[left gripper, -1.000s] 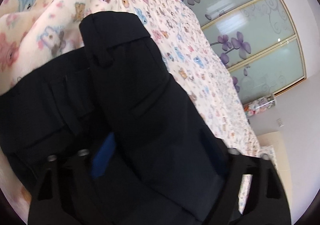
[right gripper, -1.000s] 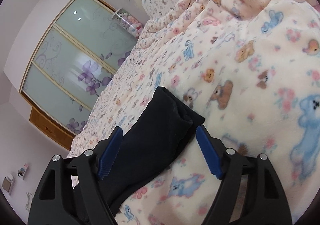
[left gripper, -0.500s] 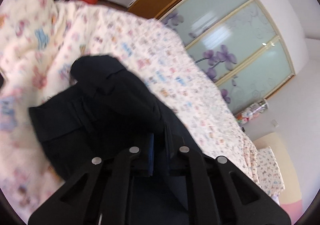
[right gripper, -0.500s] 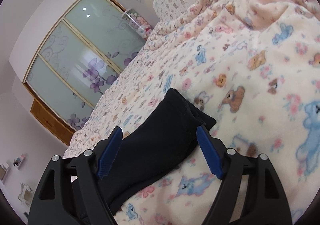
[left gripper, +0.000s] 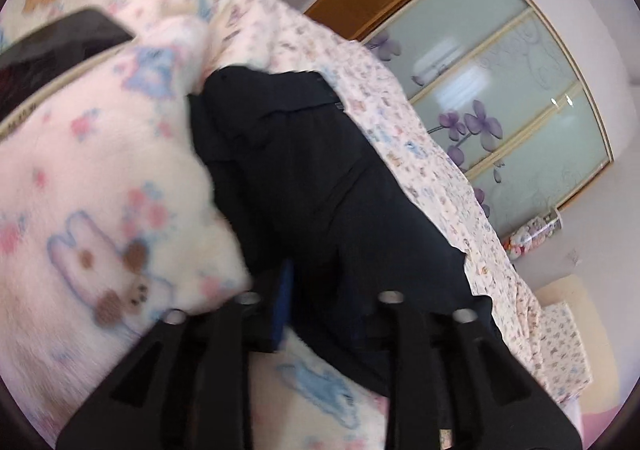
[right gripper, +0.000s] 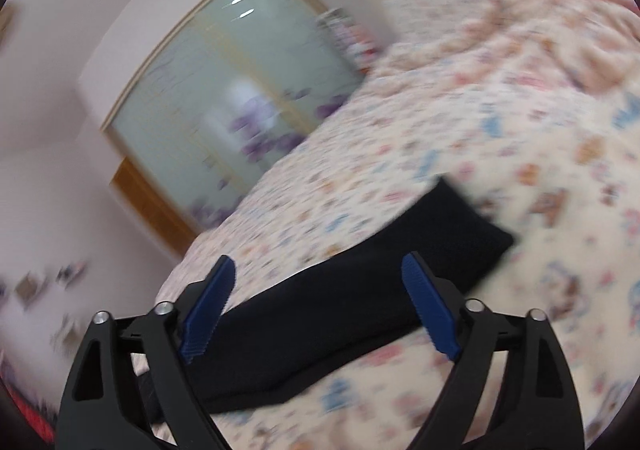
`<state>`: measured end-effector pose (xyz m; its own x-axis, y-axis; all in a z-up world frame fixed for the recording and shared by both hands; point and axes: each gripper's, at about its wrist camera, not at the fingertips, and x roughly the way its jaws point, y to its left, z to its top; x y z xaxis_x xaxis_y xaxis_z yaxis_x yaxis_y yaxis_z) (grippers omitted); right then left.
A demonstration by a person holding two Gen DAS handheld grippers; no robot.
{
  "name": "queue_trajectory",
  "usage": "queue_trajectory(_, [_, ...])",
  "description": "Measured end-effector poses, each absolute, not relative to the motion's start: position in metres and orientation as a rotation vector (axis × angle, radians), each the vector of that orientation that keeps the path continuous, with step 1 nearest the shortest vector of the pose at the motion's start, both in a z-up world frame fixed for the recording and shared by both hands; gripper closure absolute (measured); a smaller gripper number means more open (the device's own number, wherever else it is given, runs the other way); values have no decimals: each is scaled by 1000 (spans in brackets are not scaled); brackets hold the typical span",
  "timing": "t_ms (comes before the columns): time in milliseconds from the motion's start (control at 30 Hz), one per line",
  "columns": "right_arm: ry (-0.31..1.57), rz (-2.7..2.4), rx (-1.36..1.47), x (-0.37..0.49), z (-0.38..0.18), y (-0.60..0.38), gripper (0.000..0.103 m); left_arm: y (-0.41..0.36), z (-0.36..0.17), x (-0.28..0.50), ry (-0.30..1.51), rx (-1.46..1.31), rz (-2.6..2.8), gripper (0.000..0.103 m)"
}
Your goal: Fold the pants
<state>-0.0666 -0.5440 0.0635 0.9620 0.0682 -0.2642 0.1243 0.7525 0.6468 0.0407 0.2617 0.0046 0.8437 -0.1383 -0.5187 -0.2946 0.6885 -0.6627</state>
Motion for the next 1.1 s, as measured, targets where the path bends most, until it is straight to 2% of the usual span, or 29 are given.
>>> queue_trajectory(67, [322,77,704,-62,69,-521,9,253,18,35,536,-773,129,47])
queue_trajectory(133, [385,221,736,-54,66,-496,9,245,29,18,466,-735,189,26])
queue_trajectory(233, [504,361,817,-35,52,-468,10,222,48,-6,348,-691,211,15])
queue_trajectory(333, [652,431,881,-11,30,-434,25,192,55,-15,308,-722,142,5])
queue_trajectory(400, [714,412,879,-1,19,-422,39,176,51,-13,318,-739,83,3])
queue_trajectory(500, [762,344,878,7,5,-418,49,146,38,0,334,-671,16,2])
queue_trajectory(600, [758,274,909,6,-5,-430,54,134,27,12,380,-577,32,2])
queue_trajectory(967, [750,124,917,21,-18,-448,56,140,10,8,434,-646,38,2])
queue_trajectory(1033, [749,113,916,25,-22,-448,68,141,10,8,436,-647,40,2])
queue_trajectory(1067, [743,111,906,25,-23,-447,90,141,8,7,439,-649,42,2])
queue_trajectory(1100, [733,111,900,24,-23,-448,98,141,8,7,442,-650,45,2])
